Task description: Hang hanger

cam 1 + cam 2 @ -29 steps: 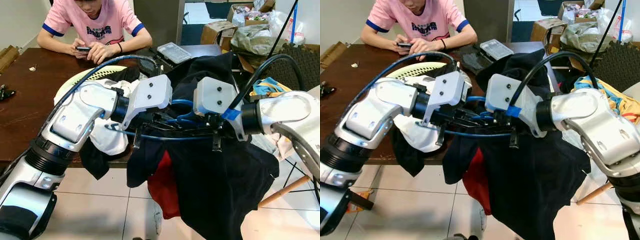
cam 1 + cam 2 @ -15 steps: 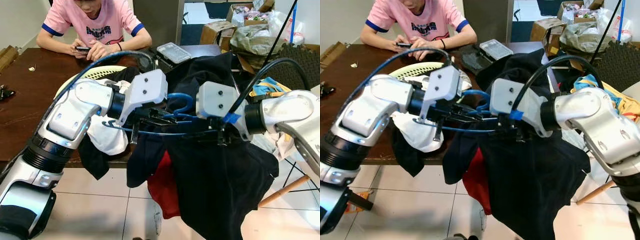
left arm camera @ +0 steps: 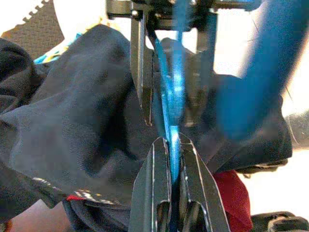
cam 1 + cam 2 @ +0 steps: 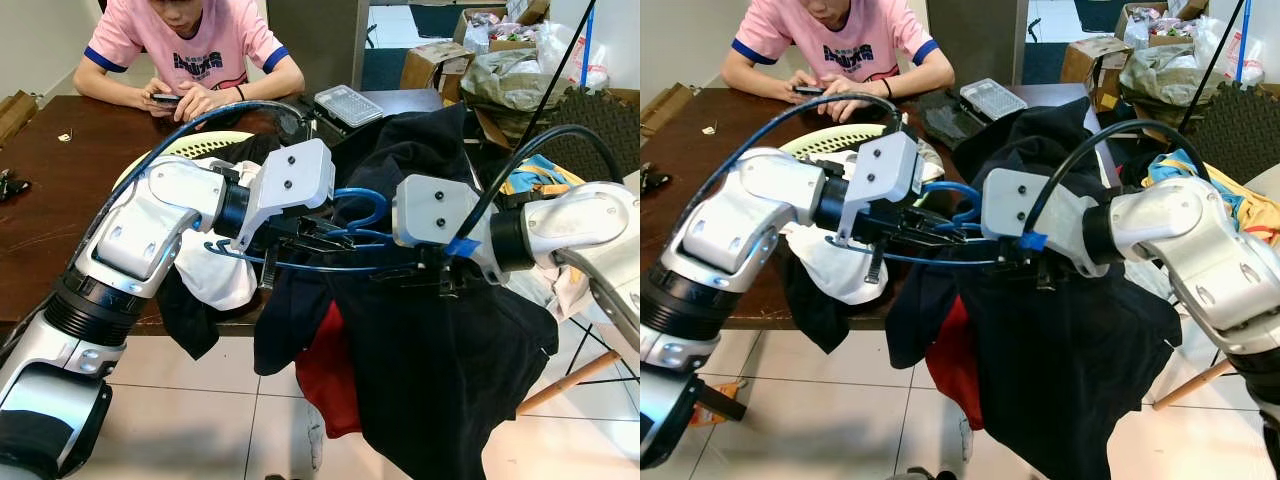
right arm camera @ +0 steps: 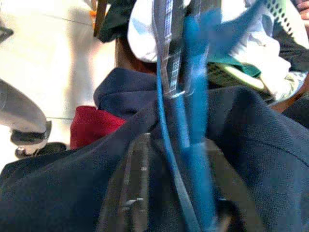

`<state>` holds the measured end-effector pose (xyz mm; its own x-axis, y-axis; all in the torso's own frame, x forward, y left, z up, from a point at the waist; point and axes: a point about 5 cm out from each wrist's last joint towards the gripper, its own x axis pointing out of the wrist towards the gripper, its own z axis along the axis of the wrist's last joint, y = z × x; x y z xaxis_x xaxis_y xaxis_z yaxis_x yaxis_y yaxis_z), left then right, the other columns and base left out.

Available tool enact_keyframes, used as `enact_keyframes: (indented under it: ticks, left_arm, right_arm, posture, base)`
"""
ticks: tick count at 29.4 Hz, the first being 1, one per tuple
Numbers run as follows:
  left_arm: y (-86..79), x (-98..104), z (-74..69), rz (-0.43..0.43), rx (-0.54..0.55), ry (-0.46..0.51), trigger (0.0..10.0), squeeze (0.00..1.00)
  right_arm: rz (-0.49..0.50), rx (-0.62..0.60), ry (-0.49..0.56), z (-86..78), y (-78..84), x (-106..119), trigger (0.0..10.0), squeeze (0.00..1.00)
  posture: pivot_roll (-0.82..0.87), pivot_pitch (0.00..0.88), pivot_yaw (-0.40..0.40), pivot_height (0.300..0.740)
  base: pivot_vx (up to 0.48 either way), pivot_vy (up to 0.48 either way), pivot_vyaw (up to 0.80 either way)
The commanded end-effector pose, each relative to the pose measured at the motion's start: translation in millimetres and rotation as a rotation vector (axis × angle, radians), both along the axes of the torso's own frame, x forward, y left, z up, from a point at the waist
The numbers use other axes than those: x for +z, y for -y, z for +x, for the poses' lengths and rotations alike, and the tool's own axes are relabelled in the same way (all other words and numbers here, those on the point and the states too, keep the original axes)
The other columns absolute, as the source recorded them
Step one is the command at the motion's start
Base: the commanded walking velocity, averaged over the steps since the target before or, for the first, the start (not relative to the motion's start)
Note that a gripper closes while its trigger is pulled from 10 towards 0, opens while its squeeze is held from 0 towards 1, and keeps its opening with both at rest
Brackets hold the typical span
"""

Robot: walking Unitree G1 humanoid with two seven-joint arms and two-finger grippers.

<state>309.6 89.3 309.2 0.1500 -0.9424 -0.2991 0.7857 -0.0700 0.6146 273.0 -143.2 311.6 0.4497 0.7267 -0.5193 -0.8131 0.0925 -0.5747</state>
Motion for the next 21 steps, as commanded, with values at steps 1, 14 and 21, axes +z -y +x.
enact_keyframes:
  ticks: [1,14,21]
  left_arm:
    - [-2.7,4.3,-3.3,-0.003,-0.014,0.027,10.0,0.0]
    - [-0.2,0.2,-4.4,0.006,-0.032,0.027,10.0,0.0]
    - [-2.1,1.3,0.6,0.019,0.007,0.08,10.0,0.0]
  right_arm:
    - [0.011,0.021,-0.026,-1.3,-3.0,-1.9,0.0,0.0]
    - [0.05,0.033,-0.022,-1.2,-4.1,4.0,0.0,0.0]
    - [0.052,0.044,-0.03,-3.5,-5.0,2.9,0.0,0.0]
  posture:
    - [0.04,0.177,0.064,0.74]
    - [0.03,0.176,0.067,0.74]
    - [0.04,0.177,0.069,0.74]
  base:
    - [0.0,0.0,0.0]
    - [0.0,0.0,0.0]
    - [0.0,0.0,0.0]
